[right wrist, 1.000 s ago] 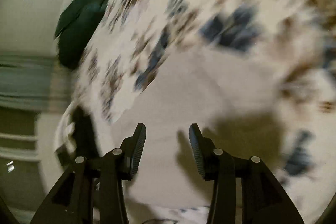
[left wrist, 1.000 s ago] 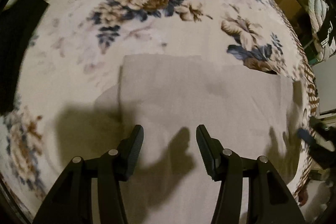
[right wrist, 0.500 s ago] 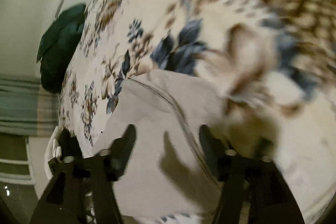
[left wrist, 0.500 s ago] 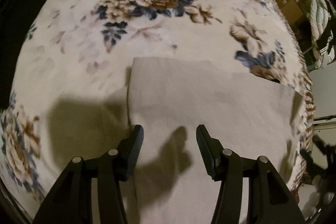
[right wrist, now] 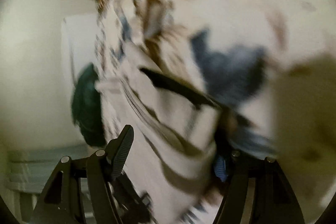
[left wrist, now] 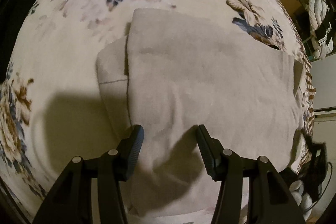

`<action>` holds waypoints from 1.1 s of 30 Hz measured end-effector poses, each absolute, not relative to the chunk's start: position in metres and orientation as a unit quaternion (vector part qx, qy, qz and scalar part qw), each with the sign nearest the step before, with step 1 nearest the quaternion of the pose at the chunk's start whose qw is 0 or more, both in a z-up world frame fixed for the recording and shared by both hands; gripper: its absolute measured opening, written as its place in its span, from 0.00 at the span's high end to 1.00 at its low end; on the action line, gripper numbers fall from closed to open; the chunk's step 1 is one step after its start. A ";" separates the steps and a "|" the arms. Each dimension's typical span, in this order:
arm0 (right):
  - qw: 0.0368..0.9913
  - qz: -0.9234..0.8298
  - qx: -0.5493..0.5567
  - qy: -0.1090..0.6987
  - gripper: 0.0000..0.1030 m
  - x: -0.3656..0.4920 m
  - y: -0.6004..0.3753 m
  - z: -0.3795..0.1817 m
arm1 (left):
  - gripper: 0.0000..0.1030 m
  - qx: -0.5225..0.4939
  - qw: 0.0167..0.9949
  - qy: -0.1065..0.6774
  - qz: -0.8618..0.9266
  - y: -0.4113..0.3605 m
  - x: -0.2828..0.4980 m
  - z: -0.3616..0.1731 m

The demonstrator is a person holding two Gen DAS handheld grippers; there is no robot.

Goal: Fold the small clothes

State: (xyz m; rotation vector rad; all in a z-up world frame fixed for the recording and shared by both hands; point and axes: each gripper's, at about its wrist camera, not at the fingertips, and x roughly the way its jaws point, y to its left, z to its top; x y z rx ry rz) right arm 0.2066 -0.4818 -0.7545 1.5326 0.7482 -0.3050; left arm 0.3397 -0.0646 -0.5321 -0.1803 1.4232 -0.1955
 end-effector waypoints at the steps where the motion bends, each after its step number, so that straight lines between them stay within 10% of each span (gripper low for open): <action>1: 0.655 -0.139 0.673 0.313 0.39 0.212 -0.481 -0.752 | 0.52 -0.084 0.749 0.651 -0.091 -0.064 0.341 -0.532; 4: 0.677 -0.138 0.656 0.304 0.66 0.235 -0.473 -0.743 | 0.52 -0.085 0.748 0.652 -0.095 -0.062 0.344 -0.533; 8: 0.696 -0.154 0.615 0.338 0.73 0.257 -0.463 -0.733 | 0.52 -0.097 0.746 0.651 -0.097 -0.054 0.341 -0.529; 20: 0.831 -0.052 0.316 0.454 0.77 0.325 -0.333 -0.629 | 0.52 -0.185 0.767 0.614 -0.040 0.033 0.330 -0.491; 33: 0.817 0.105 0.061 0.563 0.72 0.321 -0.136 -0.686 | 0.52 -0.217 0.775 0.593 0.014 0.106 0.326 -0.478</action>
